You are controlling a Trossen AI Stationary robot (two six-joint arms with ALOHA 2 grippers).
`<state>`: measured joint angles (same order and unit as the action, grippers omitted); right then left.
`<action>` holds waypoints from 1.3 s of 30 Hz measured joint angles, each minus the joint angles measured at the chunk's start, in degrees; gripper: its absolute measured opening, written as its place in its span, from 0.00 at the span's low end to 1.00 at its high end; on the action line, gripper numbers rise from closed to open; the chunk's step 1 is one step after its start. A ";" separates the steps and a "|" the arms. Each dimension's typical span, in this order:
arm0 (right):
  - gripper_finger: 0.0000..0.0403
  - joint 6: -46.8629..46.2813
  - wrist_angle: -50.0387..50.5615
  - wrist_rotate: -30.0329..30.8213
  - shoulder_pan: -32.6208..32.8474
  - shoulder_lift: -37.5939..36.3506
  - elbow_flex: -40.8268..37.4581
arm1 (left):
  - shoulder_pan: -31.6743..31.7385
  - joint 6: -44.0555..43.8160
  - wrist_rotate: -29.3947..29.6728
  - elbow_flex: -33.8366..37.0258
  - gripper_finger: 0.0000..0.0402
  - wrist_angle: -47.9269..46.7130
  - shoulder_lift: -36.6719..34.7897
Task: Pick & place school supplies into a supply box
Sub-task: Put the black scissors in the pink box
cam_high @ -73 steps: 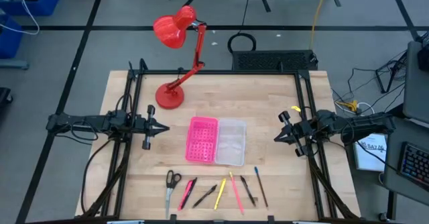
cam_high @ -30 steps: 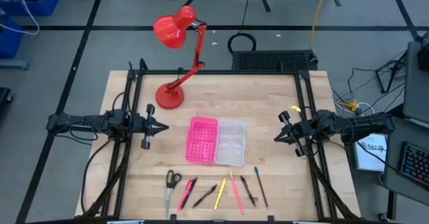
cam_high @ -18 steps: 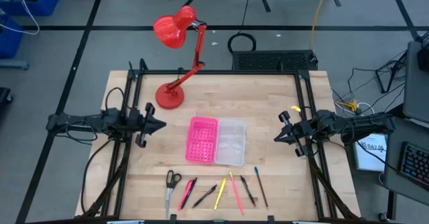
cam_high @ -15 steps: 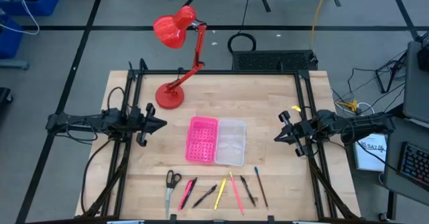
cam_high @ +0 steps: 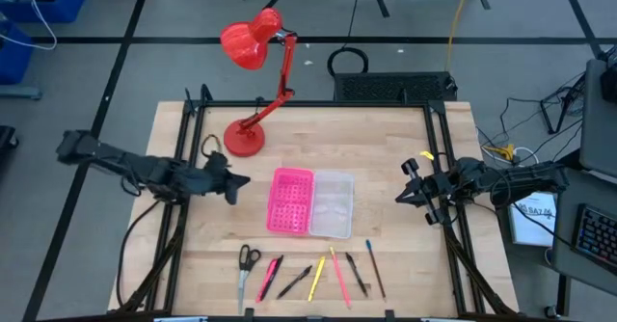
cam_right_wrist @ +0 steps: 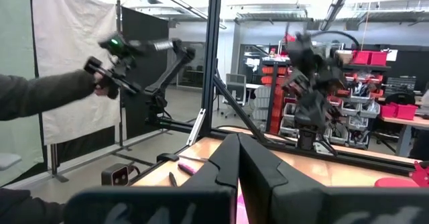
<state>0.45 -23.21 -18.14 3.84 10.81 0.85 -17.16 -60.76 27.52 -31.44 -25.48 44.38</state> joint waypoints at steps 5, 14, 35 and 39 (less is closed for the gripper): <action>0.00 0.00 0.08 0.01 0.02 0.00 0.00 | -5.12 -16.70 0.25 -22.65 0.01 -25.07 17.99; 0.00 0.00 0.24 0.01 0.01 0.00 -0.01 | -12.76 -38.63 -8.78 -49.20 0.01 -45.04 43.89; 0.00 -3.21 2.46 0.01 0.02 0.09 0.01 | -18.48 -51.95 -24.65 -52.09 0.40 -43.39 64.42; 0.00 -3.20 2.51 0.01 0.01 0.11 0.01 | -18.76 -55.56 -24.69 -52.09 0.53 -43.44 64.42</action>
<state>-2.75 -20.70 -18.13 3.85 10.92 0.86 -35.92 -116.32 2.83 -83.53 -68.92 108.80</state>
